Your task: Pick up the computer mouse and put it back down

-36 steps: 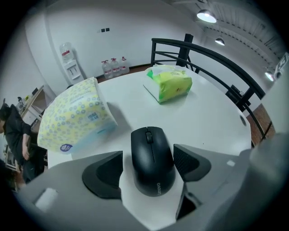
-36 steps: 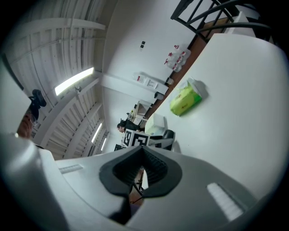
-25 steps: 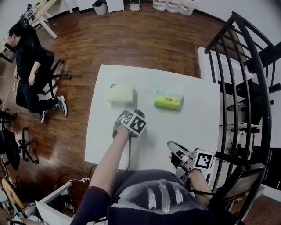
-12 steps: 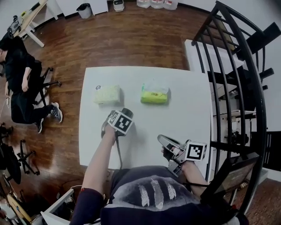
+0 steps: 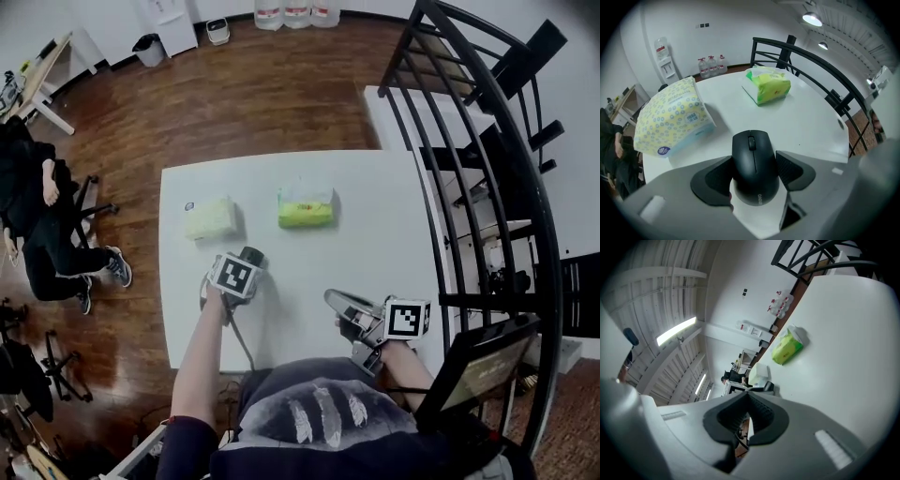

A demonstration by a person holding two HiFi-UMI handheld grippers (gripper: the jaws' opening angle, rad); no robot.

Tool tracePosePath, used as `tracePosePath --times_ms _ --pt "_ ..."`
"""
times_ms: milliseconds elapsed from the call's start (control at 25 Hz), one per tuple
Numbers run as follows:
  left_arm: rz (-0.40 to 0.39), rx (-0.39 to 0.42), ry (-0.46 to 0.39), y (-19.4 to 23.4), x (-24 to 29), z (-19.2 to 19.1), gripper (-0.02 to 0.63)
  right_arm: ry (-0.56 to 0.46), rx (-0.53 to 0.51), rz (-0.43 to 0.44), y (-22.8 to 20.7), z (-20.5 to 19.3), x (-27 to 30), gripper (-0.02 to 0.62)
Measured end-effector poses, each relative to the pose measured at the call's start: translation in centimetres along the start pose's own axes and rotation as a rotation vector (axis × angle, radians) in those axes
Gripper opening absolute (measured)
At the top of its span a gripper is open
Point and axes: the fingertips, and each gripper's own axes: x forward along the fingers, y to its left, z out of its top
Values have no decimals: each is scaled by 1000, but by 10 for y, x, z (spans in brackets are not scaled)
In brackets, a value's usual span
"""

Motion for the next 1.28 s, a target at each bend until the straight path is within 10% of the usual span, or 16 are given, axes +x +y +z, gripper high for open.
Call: tracePosePath --times_ms 600,1280 --pt "-128 -5 -405 -34 -156 30 305 -2 -46 76 24 -18 7 3" --pt "-132 156 -650 -116 -291 29 307 11 -81 72 29 -38 -17 3"
